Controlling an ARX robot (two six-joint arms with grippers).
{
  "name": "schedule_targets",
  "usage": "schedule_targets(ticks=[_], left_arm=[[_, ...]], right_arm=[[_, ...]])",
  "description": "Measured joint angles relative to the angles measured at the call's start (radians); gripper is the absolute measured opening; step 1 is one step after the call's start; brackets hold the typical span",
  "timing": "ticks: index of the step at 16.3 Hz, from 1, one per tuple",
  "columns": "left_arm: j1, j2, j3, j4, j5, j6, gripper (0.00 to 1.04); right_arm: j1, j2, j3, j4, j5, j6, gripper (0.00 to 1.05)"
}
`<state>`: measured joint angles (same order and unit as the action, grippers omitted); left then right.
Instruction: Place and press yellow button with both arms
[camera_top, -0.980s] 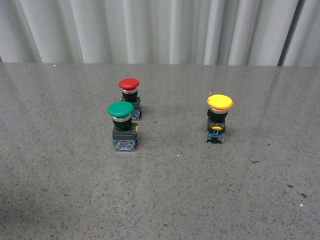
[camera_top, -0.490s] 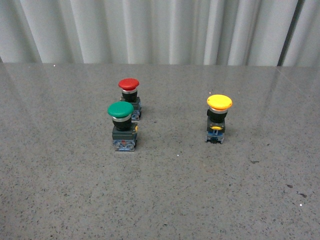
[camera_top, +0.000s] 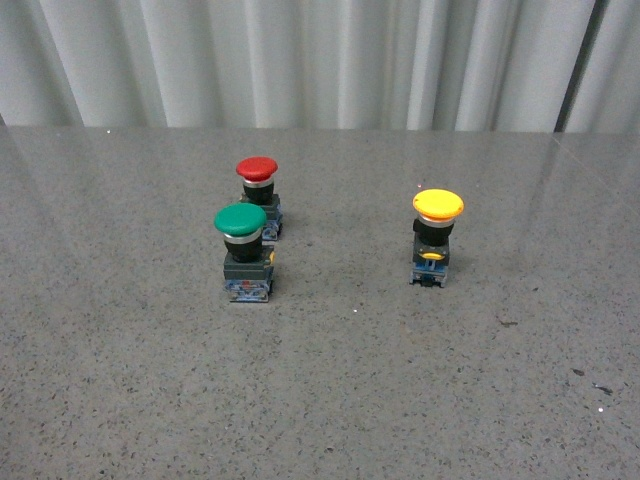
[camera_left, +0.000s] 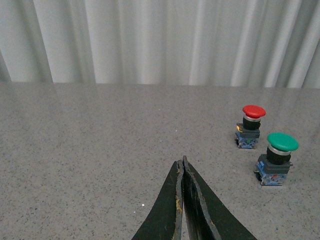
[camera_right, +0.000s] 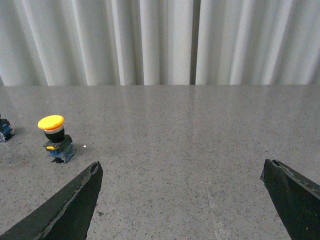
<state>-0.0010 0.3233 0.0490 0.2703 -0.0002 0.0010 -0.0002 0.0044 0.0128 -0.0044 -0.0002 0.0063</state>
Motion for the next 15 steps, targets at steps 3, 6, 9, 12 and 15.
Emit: schedule_targets(ticks=[3,6,9,12,15], left_arm=[[0.0,-0.051,-0.022,-0.011,0.0,0.0,0.02],[0.0,-0.098,-0.035,-0.045,0.0,0.0,0.02],[0.0,-0.138,-0.035,-0.086,0.0,0.0,0.02],[0.0,-0.277,-0.035,-0.281,0.001,0.0,0.02],[0.0,-0.312,-0.034,-0.279,-0.001,0.0,0.02]], right_arm=[[0.0,0.0,0.0,0.0,0.0,0.0,0.98],[0.0,0.0,0.0,0.0,0.0,0.0,0.98],[0.0,0.0,0.0,0.0,0.0,0.0,0.98],[0.0,0.0,0.0,0.0,0.0,0.0,0.98],[0.0,0.0,0.0,0.0,0.0,0.0,0.98]])
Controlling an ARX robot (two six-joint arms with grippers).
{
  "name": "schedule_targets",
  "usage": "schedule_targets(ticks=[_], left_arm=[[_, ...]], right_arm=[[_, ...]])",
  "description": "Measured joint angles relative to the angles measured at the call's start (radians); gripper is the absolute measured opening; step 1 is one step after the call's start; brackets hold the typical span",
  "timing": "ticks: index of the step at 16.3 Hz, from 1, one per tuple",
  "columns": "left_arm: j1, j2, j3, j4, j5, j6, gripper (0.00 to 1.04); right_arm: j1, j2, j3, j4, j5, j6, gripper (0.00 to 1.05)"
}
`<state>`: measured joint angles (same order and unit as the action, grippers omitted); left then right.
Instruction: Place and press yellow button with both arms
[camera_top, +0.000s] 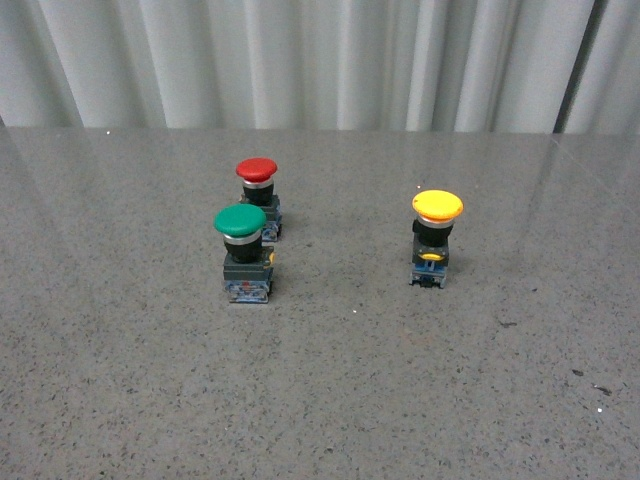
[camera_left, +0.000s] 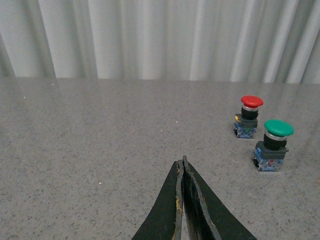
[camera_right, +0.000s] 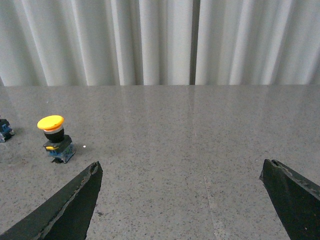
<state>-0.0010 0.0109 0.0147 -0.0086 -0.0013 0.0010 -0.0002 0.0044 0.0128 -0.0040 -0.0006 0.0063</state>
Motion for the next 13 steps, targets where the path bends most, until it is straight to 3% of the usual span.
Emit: schedule_targets(ticks=[5,6,13], left_arm=[[0.0,0.0,0.0,0.005,0.001,0.0,0.02],[0.0,0.0,0.0,0.005,0.001,-0.001,0.06],[0.0,0.0,0.0,0.005,0.001,-0.001,0.84]], right_arm=[[0.0,0.0,0.0,0.0,0.0,0.0,0.98],[0.0,0.0,0.0,0.0,0.0,0.0,0.98],[0.0,0.0,0.0,0.0,0.0,0.0,0.98]])
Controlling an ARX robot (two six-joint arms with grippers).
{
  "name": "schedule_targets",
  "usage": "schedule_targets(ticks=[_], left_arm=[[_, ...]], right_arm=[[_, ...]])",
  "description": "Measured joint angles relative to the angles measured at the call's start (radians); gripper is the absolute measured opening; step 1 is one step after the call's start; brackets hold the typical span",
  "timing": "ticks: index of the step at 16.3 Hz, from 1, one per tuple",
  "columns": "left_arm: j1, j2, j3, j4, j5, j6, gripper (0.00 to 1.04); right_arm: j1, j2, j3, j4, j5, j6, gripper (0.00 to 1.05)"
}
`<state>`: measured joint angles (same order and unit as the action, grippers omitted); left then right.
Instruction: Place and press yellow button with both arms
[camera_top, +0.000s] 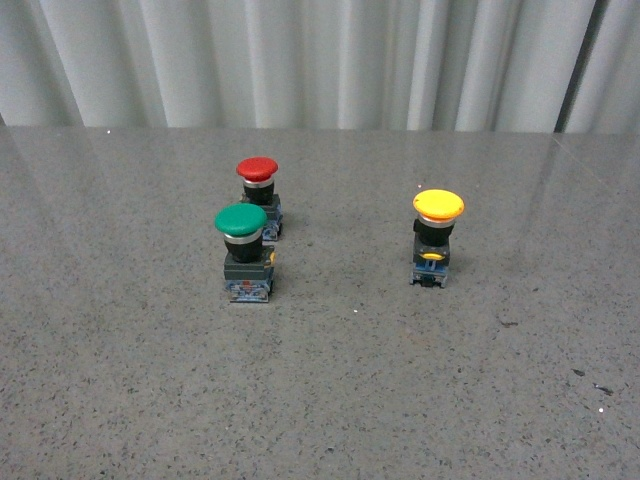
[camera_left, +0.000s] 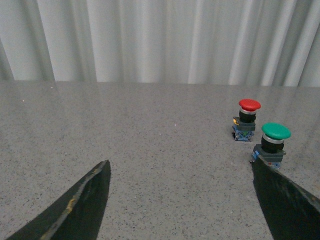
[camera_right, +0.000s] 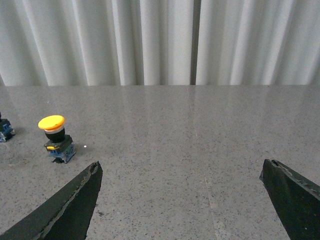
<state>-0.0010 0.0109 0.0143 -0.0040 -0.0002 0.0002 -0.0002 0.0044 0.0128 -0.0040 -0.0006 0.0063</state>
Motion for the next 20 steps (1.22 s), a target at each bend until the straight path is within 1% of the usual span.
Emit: schedule_targets(ticks=[1,2,3,4,6,9,11,13,16,17,18,20], left_arm=[[0.0,0.0,0.0,0.0,0.0,0.0,0.95],[0.0,0.0,0.0,0.0,0.0,0.0,0.99],[0.0,0.0,0.0,0.0,-0.001,0.0,0.97],[0.0,0.0,0.0,0.001,0.0,0.0,0.98],[0.0,0.0,0.0,0.0,0.0,0.0,0.98],[0.0,0.0,0.0,0.0,0.0,0.0,0.98],[0.0,0.0,0.0,0.0,0.0,0.0,0.98],[0.0,0.0,0.0,0.0,0.0,0.0,0.98],[0.0,0.0,0.0,0.0,0.0,0.0,0.98],[0.0,0.0,0.0,0.0,0.0,0.0,0.98],[0.0,0.0,0.0,0.0,0.0,0.0,0.98],[0.0,0.0,0.0,0.0,0.0,0.0,0.98]], right_arm=[[0.0,0.0,0.0,0.0,0.0,0.0,0.98],[0.035,0.034,0.029,-0.096,0.076,0.026,0.98],[0.069,0.123,0.062,-0.09,0.134,0.036,0.98],[0.094,0.22,0.121,-0.013,0.134,0.038,0.98],[0.129,0.443,0.312,0.217,0.109,0.028,0.98],[0.232,0.857,0.505,0.41,0.079,0.026,0.98],[0.292,1.097,0.633,0.455,0.079,0.028,0.98],[0.359,1.282,0.735,0.467,0.086,0.031,0.98],[0.454,1.474,0.82,0.46,0.117,0.032,0.98],[0.483,1.532,0.851,0.457,0.129,0.039,0.85],[0.487,1.556,0.864,0.457,0.132,0.045,0.77],[0.494,1.608,0.885,0.452,0.153,0.047,0.57]])
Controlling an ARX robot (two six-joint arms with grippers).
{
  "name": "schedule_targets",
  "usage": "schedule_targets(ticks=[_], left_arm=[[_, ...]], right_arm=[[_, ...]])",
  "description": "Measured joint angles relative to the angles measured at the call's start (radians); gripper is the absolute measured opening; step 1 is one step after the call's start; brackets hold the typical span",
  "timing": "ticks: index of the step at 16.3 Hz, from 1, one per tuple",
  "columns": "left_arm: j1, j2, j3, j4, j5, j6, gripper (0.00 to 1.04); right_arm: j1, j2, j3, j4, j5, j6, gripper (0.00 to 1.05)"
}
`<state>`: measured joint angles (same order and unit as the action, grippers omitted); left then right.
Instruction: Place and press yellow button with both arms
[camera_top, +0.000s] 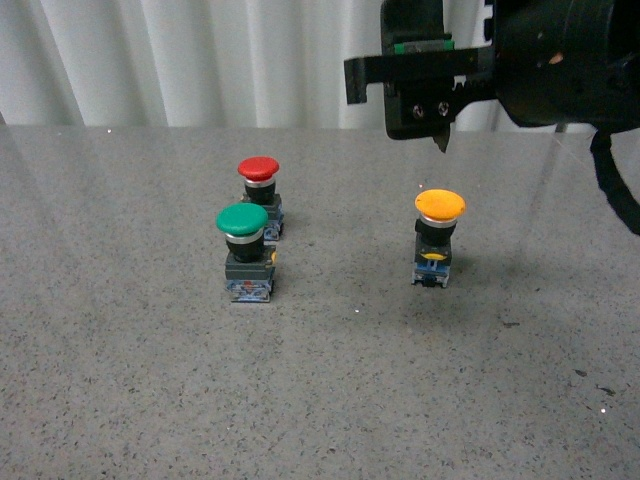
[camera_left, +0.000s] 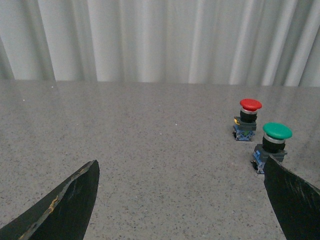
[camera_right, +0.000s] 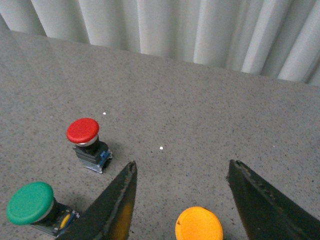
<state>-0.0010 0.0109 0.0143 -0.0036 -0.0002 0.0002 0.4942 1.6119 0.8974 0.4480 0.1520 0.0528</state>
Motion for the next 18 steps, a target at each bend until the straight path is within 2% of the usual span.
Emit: schedule_targets(ticks=[1,3,4,18], left_arm=[[0.0,0.0,0.0,0.0,0.0,0.0,0.98],[0.0,0.0,0.0,0.0,0.0,0.0,0.98],[0.0,0.0,0.0,0.0,0.0,0.0,0.98],[0.0,0.0,0.0,0.0,0.0,0.0,0.98]], right_arm=[[0.003,0.016,0.001,-0.01,0.007,0.0,0.48],[0.003,0.03,0.001,-0.044,0.01,0.003,0.22],[0.002,0.032,0.001,-0.076,0.009,0.006,0.01],[0.003,0.124,0.002,-0.085,0.004,0.009,0.02]])
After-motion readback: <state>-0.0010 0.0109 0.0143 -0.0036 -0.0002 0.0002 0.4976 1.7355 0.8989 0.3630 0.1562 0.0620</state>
